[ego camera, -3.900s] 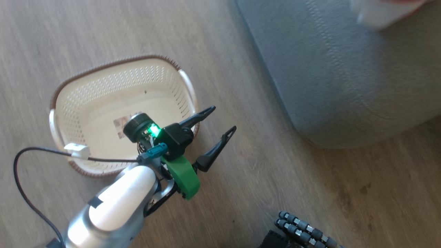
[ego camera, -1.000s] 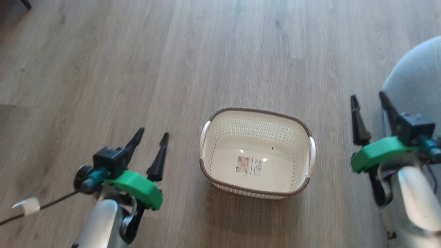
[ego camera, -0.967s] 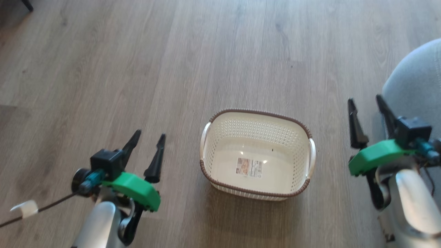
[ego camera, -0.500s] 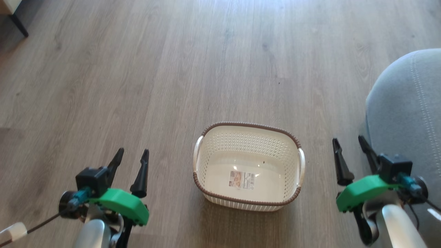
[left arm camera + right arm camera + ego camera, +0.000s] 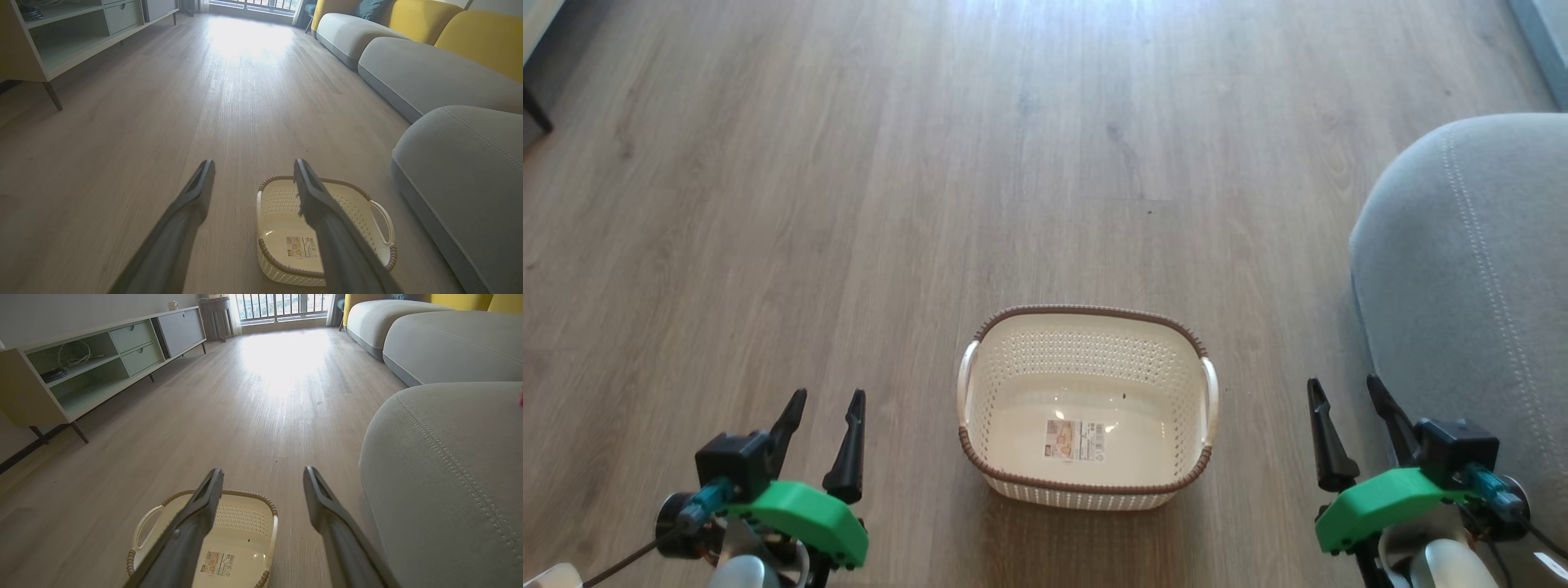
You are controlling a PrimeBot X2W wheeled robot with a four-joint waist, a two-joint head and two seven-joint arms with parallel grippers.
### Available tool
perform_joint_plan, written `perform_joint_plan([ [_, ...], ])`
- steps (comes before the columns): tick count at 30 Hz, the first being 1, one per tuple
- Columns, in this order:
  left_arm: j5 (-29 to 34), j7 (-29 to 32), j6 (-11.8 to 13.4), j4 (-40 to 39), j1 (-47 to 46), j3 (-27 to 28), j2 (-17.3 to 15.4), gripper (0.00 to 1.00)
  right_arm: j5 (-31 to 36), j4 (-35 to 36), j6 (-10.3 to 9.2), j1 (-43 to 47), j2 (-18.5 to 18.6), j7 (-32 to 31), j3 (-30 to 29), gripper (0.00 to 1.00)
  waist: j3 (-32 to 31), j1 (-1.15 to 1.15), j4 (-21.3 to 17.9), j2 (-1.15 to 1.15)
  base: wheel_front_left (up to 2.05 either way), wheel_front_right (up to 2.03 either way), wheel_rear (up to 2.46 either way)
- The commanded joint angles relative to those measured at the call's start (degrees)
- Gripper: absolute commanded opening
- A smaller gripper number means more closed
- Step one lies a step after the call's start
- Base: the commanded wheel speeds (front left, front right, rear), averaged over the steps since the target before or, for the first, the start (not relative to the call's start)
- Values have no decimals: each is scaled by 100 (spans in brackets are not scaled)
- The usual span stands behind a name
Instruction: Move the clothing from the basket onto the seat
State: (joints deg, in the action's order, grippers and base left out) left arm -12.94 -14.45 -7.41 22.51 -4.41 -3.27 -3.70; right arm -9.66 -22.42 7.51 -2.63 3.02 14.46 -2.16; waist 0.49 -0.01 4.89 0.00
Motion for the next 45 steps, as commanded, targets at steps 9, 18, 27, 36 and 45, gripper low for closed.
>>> perform_joint_plan([
  [9,-16,-55,-7,-177,-28,360,18,100,-166,320,-2,-38,-12,53,68,100,-20,1,-210,0,0,0,0],
  [18,101,-55,-7,-231,-13,534,57,100,-183,462,-2,-70,-13,53,79,100,10,1,-204,0,0,0,0],
  [27,256,-55,-7,-436,24,734,78,100,-212,594,-2,-73,-13,53,157,100,33,1,-194,0,0,0,0],
  [36,263,-55,-8,-594,49,755,81,100,-221,663,-2,-82,-13,53,173,100,51,1,-202,0,0,0,0],
  [45,287,-55,-8,-630,48,777,81,100,-237,688,-2,-76,-14,53,173,100,62,1,-192,0,0,0,0],
])
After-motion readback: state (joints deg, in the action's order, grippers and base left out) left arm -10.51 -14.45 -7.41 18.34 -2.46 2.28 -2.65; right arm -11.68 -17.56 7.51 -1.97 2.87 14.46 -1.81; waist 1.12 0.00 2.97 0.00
